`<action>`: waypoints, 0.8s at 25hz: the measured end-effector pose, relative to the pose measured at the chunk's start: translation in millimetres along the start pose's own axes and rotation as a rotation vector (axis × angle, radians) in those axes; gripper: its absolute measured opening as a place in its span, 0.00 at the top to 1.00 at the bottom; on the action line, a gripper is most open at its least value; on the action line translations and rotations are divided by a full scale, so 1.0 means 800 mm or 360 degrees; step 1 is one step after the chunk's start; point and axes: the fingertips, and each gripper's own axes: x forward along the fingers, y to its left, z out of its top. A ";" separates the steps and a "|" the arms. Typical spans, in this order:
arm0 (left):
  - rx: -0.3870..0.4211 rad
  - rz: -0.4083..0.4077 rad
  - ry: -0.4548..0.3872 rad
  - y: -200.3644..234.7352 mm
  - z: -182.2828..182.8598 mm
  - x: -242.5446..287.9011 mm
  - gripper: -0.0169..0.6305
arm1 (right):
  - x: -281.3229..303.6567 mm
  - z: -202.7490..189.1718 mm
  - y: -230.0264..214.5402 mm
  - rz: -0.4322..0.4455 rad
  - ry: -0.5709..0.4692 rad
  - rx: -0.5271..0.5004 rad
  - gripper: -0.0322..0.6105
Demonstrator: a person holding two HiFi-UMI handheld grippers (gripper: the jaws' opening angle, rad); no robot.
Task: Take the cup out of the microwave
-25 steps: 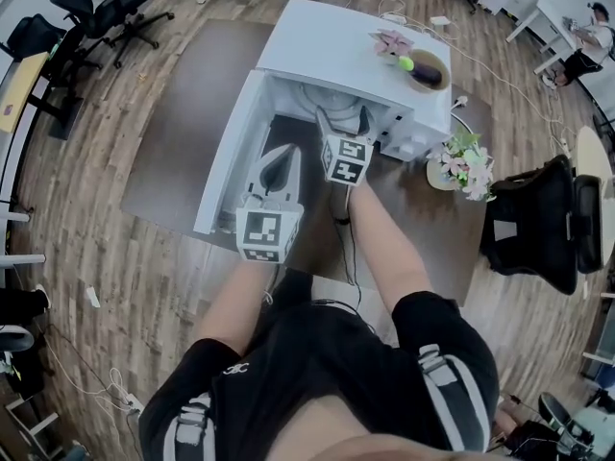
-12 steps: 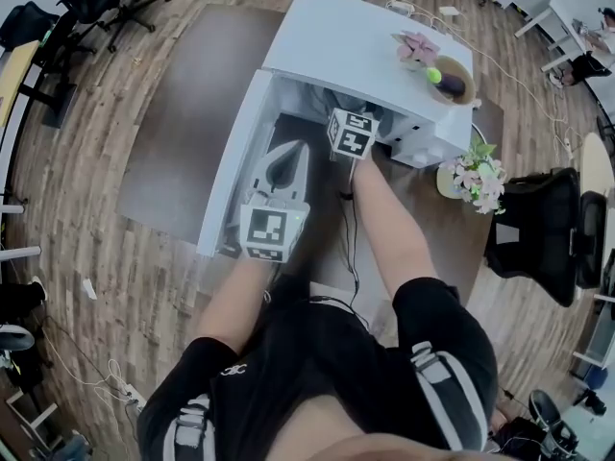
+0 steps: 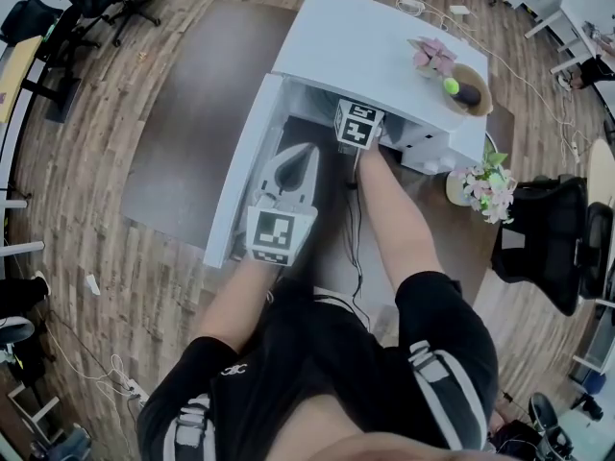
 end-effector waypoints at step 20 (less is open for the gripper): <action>0.0046 0.0011 -0.0012 -0.006 0.006 -0.026 0.98 | -0.058 -0.019 0.010 0.0038 -0.0061 -0.0009 0.50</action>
